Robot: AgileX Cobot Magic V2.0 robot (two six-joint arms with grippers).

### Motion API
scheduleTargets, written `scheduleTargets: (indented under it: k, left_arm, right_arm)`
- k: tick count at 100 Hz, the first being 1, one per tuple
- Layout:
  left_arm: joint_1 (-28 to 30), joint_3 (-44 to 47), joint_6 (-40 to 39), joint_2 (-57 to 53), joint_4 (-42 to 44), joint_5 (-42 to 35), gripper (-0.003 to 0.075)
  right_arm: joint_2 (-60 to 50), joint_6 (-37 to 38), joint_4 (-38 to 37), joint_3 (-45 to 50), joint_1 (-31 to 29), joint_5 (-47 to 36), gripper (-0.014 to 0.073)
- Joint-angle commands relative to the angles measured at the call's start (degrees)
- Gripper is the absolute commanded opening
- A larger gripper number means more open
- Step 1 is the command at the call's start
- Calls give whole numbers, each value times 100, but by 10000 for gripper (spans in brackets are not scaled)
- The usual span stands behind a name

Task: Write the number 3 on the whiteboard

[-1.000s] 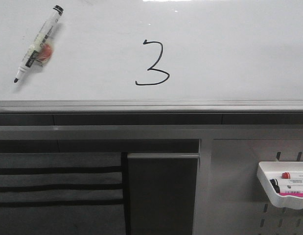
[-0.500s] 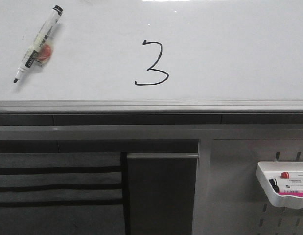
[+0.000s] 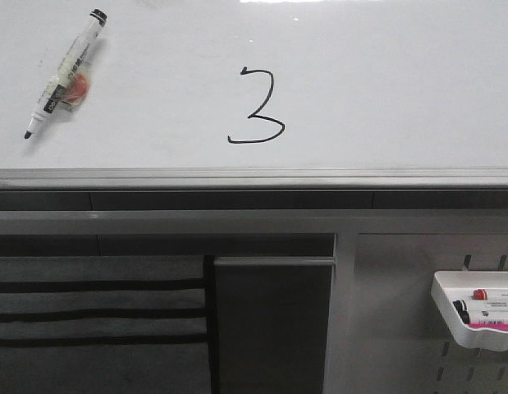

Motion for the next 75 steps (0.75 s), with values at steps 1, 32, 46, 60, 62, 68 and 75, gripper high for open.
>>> scheduleTargets:
  k: [1,32,46,60,62,68,75]
  left_arm:
    - [14,30,-66,-159,-11,-398,-20]
    - [14,30,-66,-159,-11,-398,-20]
    - [14,30,-66,-159,-11,-398,-20]
    - [14,30,-66,-159,-11,-398,-20]
    - [14,30,-66,-159,-11,-398,-20]
    - [14,30,-66,-159,-11,-398,-20]
    - [14,30,-66,-159,-11,-398,-20]
  right_arm:
    - [-57,406,-283,148,-27,-450,-69]
    - [-57,380,-283,148,-27,-450,-69]
    - [-57,380,-283,148,-27,-450,-69]
    - [-57,380,-283,148,-27,-450,-69]
    - [-57,380,-283,148,-27,-450,-69]
    - [-57,380,-283,148,-27,-450,-69]
    - [-57,380,-283,148,-27,-450,-69]
